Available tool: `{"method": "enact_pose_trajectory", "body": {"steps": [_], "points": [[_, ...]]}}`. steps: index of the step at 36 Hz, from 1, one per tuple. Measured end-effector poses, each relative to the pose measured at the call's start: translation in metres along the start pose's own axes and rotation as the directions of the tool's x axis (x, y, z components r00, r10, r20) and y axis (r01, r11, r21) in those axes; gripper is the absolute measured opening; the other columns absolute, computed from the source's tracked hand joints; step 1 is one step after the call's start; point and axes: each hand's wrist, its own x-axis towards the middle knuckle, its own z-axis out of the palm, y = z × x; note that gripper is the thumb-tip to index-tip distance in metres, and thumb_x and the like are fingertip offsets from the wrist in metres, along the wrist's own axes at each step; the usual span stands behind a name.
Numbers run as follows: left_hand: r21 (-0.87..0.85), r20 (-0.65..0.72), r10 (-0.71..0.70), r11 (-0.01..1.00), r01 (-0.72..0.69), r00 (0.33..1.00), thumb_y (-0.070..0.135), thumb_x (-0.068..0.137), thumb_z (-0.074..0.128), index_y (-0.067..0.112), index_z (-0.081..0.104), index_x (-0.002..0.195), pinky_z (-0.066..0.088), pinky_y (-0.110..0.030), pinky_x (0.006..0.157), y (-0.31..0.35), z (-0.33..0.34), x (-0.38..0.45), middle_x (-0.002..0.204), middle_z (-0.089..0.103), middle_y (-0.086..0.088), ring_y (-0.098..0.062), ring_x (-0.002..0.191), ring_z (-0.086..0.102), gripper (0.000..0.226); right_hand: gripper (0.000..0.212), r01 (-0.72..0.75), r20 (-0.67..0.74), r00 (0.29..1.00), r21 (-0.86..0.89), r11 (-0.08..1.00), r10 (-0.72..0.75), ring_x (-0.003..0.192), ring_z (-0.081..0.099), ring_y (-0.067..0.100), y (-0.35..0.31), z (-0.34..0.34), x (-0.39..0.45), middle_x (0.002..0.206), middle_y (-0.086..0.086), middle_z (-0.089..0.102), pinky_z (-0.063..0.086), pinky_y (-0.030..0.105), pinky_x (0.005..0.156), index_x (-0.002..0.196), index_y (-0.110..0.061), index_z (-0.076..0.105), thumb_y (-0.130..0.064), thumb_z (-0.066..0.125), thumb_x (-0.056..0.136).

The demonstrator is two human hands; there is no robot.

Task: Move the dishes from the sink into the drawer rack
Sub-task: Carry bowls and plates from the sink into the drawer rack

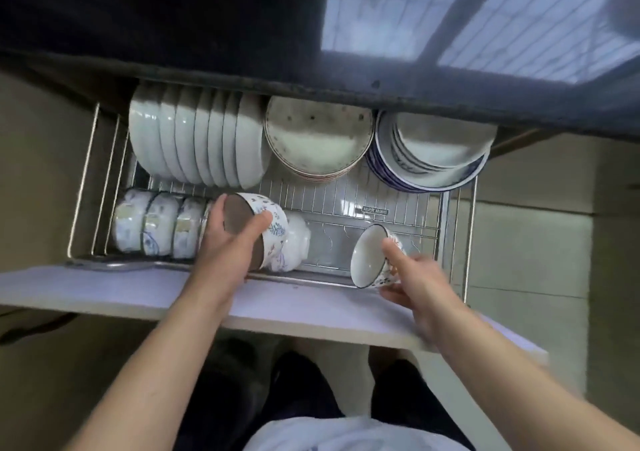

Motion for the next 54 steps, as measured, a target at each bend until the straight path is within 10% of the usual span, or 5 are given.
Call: {"method": "enact_pose_trajectory", "body": {"steps": [11, 37, 40, 47, 54], "points": [[0.024, -0.005, 0.115, 0.993, -0.115, 0.993, 0.048, 0.083, 0.08, 0.044, 0.025, 0.157, 0.031, -0.037, 0.122, -0.024, -0.012, 0.029, 0.154, 0.043, 0.019, -0.003, 0.14, 0.042, 0.092, 0.074, 0.005, -0.008, 1.0, -0.086, 0.996, -0.006, 0.07, 0.072, 0.022, -0.007, 0.11, 0.047, 0.094, 0.01, 0.074, 0.064, 0.04, 0.067, 0.112, -0.007, 0.063, -0.062, 0.081, 0.064], [-0.127, 0.153, -0.013, 0.991, 0.033, 0.988, 0.058, 0.067, 0.083, 0.059, 0.034, 0.146, 0.044, -0.05, 0.112, -0.029, -0.012, 0.034, 0.142, 0.058, 0.02, -0.012, 0.131, 0.058, 0.093, 0.061, -0.029, 0.199, 0.978, -0.16, 0.987, 0.061, 0.102, 0.067, 0.029, -0.015, 0.123, 0.061, 0.114, 0.007, 0.068, 0.058, 0.052, 0.094, 0.109, -0.012, 0.06, -0.065, 0.071, 0.08], [-0.143, 0.26, -0.045, 0.986, 0.084, 0.965, 0.036, 0.086, 0.077, 0.049, 0.034, 0.152, 0.051, -0.049, 0.105, -0.025, -0.01, 0.029, 0.135, 0.065, 0.014, -0.013, 0.119, 0.066, 0.08, 0.074, 0.116, 0.221, 0.974, -0.294, 0.949, -0.051, 0.119, 0.06, 0.022, -0.021, 0.094, 0.04, 0.148, -0.004, 0.048, 0.053, 0.046, 0.104, 0.151, -0.029, 0.04, -0.055, 0.07, 0.089], [-0.115, 0.462, -0.145, 0.968, 0.221, 0.875, 0.042, 0.089, 0.072, 0.043, 0.046, 0.138, 0.057, -0.058, 0.093, -0.019, 0.03, 0.005, 0.126, 0.071, 0.0, -0.027, 0.108, 0.072, 0.056, 0.087, 0.42, 0.548, 0.77, -0.047, 0.906, -0.328, 0.132, 0.053, 0.002, -0.01, 0.048, -0.039, 0.147, -0.022, 0.052, 0.042, 0.038, 0.114, 0.153, -0.046, 0.034, -0.027, 0.084, 0.084], [-0.037, 0.523, -0.172, 0.974, 0.224, 0.835, 0.045, 0.094, 0.067, 0.042, 0.04, 0.14, 0.06, -0.052, 0.091, -0.019, 0.055, -0.005, 0.121, 0.073, 0.005, -0.02, 0.106, 0.073, 0.053, 0.062, 0.546, 0.269, 0.828, -0.194, 0.815, -0.491, 0.116, 0.06, -0.004, 0.008, 0.046, -0.042, 0.126, -0.015, 0.065, 0.047, 0.022, 0.102, 0.134, -0.056, 0.05, -0.034, 0.081, 0.084]]}}
